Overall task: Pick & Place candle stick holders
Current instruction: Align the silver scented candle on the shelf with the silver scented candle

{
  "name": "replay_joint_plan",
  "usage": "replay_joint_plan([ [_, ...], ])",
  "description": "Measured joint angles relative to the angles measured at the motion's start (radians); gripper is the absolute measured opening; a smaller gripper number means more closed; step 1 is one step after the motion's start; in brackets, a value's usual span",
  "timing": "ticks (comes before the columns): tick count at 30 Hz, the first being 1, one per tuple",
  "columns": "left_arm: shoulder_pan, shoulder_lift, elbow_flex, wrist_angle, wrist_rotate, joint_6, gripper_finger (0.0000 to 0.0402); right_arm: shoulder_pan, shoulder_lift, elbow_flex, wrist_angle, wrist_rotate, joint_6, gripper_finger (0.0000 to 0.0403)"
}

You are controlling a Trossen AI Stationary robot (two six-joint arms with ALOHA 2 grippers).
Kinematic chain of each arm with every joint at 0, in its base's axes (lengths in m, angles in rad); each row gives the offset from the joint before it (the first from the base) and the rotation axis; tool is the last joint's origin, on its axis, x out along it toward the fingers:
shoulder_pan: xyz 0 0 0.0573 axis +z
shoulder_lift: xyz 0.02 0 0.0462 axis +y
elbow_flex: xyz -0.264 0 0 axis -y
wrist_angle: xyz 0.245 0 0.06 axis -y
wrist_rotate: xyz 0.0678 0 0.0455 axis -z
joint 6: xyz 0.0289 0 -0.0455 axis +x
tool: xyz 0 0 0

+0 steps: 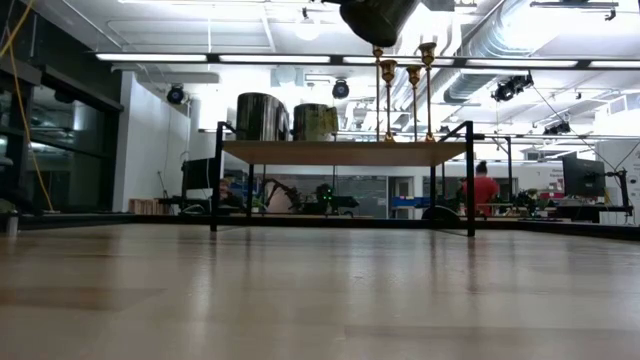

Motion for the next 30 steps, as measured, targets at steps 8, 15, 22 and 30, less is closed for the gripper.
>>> replay_joint_plan([
  [8, 0.001, -0.001, 0.000, -0.026, 0.000, 0.033, 0.0366, -0.004, 0.000, 0.001, 0.014, 0.018, 0.008, 0.0348],
  [15, 0.002, -0.001, 0.000, -0.030, 0.033, 0.033, 0.0366, -0.005, 0.000, 0.001, 0.012, 0.020, 0.014, 0.0348],
  [22, 0.004, -0.001, 0.000, -0.027, 0.067, 0.034, 0.0366, -0.006, 0.000, 0.001, 0.009, 0.013, 0.016, 0.0348],
  [30, 0.005, -0.001, -0.001, -0.027, 0.078, 0.028, 0.0365, -0.007, 0.000, 0.001, 0.009, 0.009, 0.004, 0.0348],
])
